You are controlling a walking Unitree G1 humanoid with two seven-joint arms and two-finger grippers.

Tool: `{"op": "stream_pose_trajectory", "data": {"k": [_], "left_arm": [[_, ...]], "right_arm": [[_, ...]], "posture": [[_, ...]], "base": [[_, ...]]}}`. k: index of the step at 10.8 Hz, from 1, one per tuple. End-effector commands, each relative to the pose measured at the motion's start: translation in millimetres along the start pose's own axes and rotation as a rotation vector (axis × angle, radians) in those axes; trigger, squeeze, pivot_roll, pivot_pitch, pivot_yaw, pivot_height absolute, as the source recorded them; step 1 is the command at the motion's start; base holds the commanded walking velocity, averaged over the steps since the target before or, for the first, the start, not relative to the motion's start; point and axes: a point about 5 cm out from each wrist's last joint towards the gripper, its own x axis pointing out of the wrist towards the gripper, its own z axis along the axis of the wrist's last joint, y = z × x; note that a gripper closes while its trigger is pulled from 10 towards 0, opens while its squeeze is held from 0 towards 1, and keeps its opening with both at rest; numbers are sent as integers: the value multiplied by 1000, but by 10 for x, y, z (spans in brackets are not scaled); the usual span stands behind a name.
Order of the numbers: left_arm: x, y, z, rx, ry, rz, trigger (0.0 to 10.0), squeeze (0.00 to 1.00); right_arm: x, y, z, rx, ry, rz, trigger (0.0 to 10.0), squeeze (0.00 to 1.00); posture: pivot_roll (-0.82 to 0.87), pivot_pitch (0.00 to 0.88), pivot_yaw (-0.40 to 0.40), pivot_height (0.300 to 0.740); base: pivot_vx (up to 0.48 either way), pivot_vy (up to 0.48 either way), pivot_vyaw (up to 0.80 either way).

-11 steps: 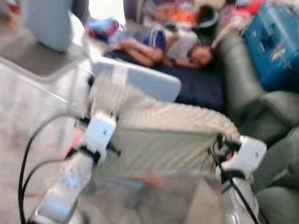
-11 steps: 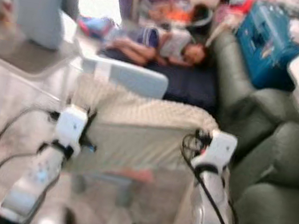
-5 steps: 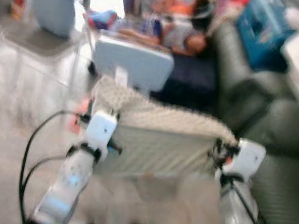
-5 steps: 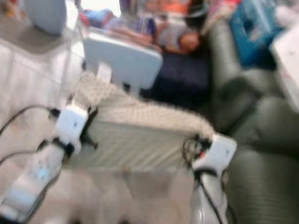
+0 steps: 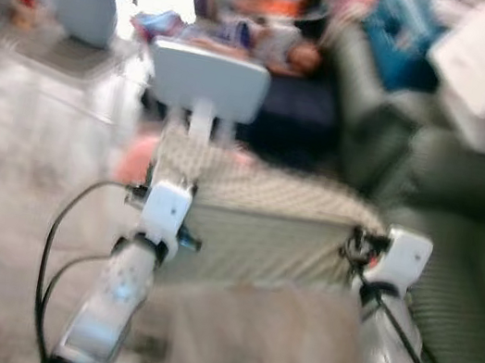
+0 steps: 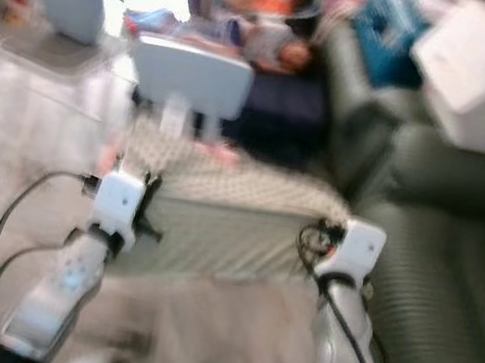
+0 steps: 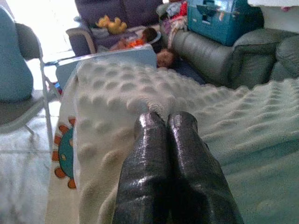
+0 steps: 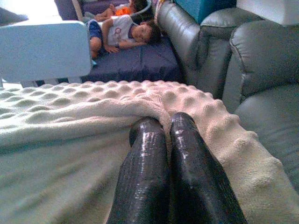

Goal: Move the pillow to the sofa

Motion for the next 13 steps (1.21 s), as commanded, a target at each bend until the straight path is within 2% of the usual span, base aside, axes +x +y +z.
{"op": "stream_pose_trajectory", "data": {"k": [1,12,13], "left_arm": [[3,130,17,0,-3,53,10000,0],[10,143,11,-42,17,67,10000,0],[10,142,8,-49,20,66,10000,0]], "right_arm": [[17,-119,109,-15,-39,-58,10000,0],[41,-134,116,-41,-26,-52,10000,0],[38,-132,111,-41,-24,-51,10000,0]], "posture": [[-68,71,-74,740],[-65,83,-88,740],[-67,85,-88,740]], "base": [[0,0,-469],[0,0,-800],[0,307,0]]}}
